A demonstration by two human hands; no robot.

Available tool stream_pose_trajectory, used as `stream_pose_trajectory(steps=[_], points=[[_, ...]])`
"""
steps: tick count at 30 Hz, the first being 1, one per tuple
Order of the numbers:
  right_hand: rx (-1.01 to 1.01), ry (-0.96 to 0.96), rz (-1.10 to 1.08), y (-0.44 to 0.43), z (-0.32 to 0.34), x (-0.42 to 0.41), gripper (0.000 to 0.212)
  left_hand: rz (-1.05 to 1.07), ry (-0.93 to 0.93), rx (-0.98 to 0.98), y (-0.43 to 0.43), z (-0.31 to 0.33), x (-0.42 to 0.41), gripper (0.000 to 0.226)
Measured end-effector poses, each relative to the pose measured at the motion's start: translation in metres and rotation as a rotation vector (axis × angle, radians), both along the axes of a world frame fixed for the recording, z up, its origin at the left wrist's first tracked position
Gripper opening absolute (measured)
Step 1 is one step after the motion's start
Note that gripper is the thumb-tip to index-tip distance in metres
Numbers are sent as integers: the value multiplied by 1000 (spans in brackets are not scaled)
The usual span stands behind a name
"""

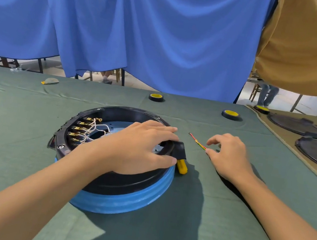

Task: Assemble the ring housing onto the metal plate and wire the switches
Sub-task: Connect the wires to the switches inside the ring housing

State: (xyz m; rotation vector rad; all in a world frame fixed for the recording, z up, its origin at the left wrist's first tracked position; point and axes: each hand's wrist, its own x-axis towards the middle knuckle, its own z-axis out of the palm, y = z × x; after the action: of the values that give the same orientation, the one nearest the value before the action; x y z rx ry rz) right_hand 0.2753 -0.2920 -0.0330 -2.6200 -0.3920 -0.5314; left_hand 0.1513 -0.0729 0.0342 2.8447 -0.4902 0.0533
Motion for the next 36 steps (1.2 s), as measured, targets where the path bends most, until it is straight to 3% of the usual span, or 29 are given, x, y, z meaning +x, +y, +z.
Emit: stream_pose_trajectory(steps=[8,13,17,29,36], points=[[-19,12,-31,2,-1,-7,13,78,37,51,-8,5,8,74],[-52,71,-23,2,0,-6,22,214,140,173,29,28,21,106],[8,80,5,2,2,-8,21,339,132,212,49,25,41,94],[143,-39,85,2,1,-7,18,388,154,283,67,30,39,63],[63,46,85,3,-2,-8,20,516,113,427,64,40,27,46]])
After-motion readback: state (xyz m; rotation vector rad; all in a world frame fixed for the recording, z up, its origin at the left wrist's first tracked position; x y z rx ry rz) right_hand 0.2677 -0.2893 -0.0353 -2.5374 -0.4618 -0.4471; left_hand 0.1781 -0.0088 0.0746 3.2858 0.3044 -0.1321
